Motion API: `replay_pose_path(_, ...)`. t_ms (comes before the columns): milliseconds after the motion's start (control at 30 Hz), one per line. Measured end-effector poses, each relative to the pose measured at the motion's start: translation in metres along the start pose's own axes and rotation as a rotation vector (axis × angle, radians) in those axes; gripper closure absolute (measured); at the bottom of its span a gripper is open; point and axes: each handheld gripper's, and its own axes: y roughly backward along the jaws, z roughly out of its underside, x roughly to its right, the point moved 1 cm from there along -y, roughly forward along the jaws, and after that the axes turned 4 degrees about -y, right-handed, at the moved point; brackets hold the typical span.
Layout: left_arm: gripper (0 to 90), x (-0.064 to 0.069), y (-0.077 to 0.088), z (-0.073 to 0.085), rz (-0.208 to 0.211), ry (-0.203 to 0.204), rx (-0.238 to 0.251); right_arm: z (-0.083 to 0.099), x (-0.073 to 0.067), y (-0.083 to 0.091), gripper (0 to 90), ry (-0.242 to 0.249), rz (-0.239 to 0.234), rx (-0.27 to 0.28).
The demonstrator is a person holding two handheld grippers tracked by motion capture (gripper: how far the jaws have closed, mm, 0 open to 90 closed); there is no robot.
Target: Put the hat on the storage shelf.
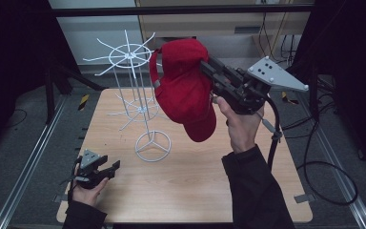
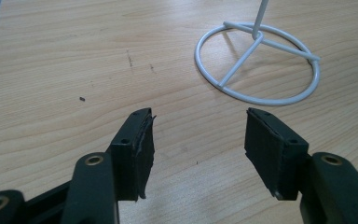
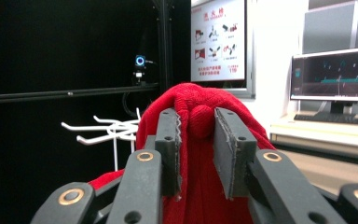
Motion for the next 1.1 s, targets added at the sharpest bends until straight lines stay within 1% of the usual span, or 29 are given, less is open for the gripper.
replay_pose_path(200,41.8,0.0,0.0,0.0,0.001,-0.002,-0.002,0.018,0.008,0.001,72.3,-0.026,0.006,-0.024)
replay_pose_path(267,41.8,0.0,0.0,0.0,0.001,-0.002,-0.003,0.023,0.011,0.002,72.2,-0.043,0.005,-0.026)
replay_pose_path(400,41.7,0.0,0.0,0.0,0.0,-0.003,-0.002,0.036,0.017,0.002,71.7,-0.07,0.013,-0.047)
replay_pose_path(567,41.8,0.0,0.0,0.0,0.0,-0.004,-0.002,0.059,0.023,0.002,70.7,-0.098,0.022,-0.083)
replay_pose_path(700,41.8,0.0,0.0,0.0,-0.001,-0.005,-0.002,0.076,0.025,-0.001,69.6,-0.108,0.02,-0.117)
replay_pose_path(800,41.8,0.0,0.0,0.0,-0.001,-0.005,-0.001,0.088,0.025,-0.004,68.2,-0.108,0.013,-0.153)
replay_pose_path(900,41.7,0.0,0.0,0.0,-0.001,-0.005,0.001,0.097,0.026,-0.002,64.4,-0.113,-0.004,-0.183)
replay_pose_path(967,41.7,0.0,0.001,0.0,-0.001,-0.004,0.0,0.102,0.027,0.002,59.4,-0.097,0.007,-0.202)
replay_pose_path(1000,41.7,0.0,0.001,0.0,-0.001,-0.006,0.0,0.105,0.029,0.005,56.9,-0.09,0.016,-0.201)
replay_pose_path(1100,41.5,0.001,0.0,0.0,-0.001,-0.007,-0.001,0.115,0.035,0.017,49.3,-0.092,0.031,-0.216)
